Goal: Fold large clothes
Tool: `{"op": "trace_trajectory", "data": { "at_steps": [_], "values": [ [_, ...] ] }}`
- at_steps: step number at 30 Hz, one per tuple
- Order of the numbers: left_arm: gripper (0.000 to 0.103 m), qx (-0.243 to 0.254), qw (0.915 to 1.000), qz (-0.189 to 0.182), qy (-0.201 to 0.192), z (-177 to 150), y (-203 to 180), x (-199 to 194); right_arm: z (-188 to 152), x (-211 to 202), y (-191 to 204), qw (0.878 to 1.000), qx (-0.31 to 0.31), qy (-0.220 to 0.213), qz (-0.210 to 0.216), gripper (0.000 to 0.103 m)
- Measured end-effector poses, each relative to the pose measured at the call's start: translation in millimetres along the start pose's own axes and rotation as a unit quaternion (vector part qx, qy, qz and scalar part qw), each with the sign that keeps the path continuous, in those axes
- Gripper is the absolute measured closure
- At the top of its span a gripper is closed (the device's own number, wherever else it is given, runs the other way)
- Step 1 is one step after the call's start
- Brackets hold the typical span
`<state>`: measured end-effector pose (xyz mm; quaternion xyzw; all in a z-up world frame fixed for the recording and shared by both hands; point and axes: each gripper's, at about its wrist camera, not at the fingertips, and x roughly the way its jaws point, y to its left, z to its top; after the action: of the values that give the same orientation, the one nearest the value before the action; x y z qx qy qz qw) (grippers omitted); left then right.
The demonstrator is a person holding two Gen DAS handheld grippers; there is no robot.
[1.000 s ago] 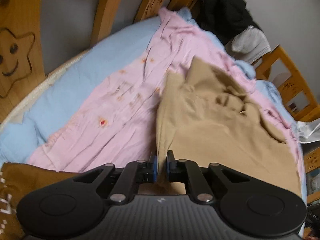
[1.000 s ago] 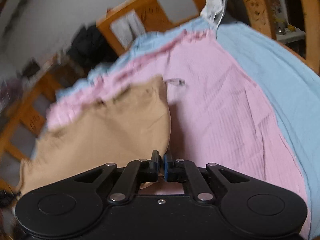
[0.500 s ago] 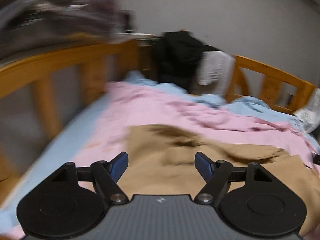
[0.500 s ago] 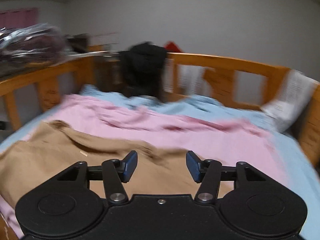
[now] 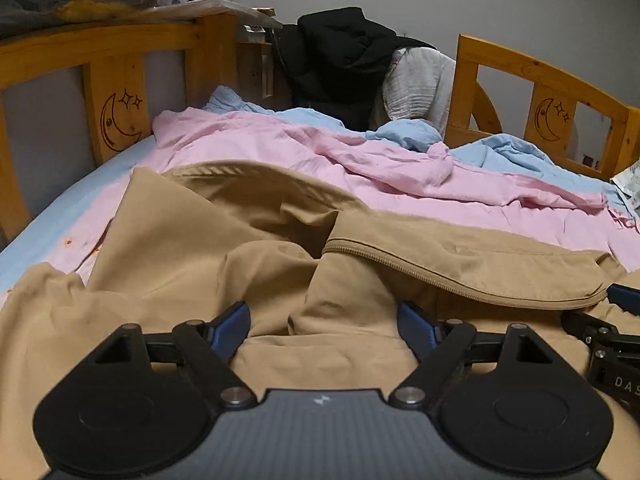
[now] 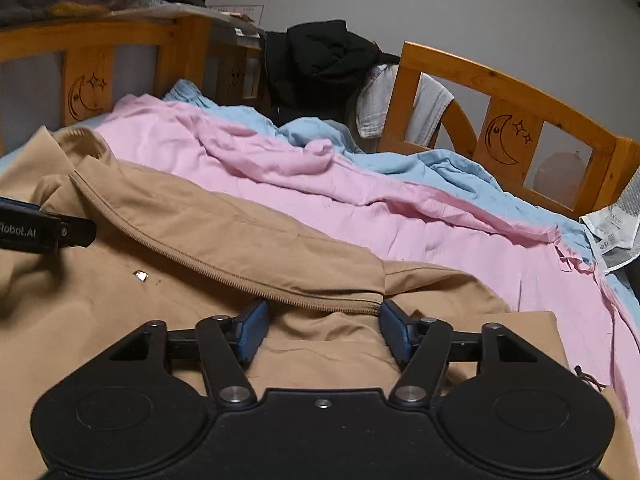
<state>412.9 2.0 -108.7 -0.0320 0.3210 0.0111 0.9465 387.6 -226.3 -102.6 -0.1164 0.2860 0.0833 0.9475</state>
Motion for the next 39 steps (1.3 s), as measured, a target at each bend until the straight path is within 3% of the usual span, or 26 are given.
{"op": "trace_trajectory", "data": {
  "at_steps": [4, 9, 13, 15, 20, 22, 26, 30, 35, 39],
  "values": [
    [0.019, -0.025, 0.9995, -0.016, -0.004, 9, 14, -20, 2, -24, -22, 0.998, 0.047, -0.024, 0.022, 0.039],
    [0.01, -0.061, 0.9976, -0.026, -0.02, 5, 46, -79, -14, -96, -56, 0.997, 0.064, -0.052, -0.007, 0.032],
    [0.008, -0.087, 0.9962, 0.004, -0.01, -20, 73, -104, -49, -120, -72, 0.995, 0.09, -0.018, -0.043, 0.032],
    [0.008, -0.081, 0.9963, 0.027, 0.009, -32, 82, -98, -65, -117, -77, 0.993, 0.105, 0.013, -0.05, 0.032],
    [0.007, -0.038, 0.9983, 0.044, 0.001, -40, 78, -83, -87, -98, -80, 0.991, 0.112, 0.04, -0.063, 0.027],
    [0.007, -0.034, 0.9984, 0.045, 0.003, -40, 77, -86, -87, -95, -81, 0.99, 0.117, 0.044, -0.063, 0.025],
    [0.006, -0.074, 0.997, 0.022, -0.012, -38, 90, -122, -84, -106, -86, 0.989, 0.131, 0.043, -0.057, 0.024],
    [0.002, -0.097, 0.9946, 0.021, -0.03, -46, 103, -168, -78, -133, -83, 0.988, 0.142, 0.016, -0.055, 0.012],
    [0.001, -0.093, 0.9955, 0.013, 0.003, -62, 105, -183, -62, -157, -61, 0.993, 0.109, -0.035, -0.027, 0.004],
    [0.001, -0.145, 0.9882, 0.004, 0.049, -66, 113, -163, -52, -155, -37, 0.996, 0.084, -0.039, 0.015, 0.003]
  ]
}}
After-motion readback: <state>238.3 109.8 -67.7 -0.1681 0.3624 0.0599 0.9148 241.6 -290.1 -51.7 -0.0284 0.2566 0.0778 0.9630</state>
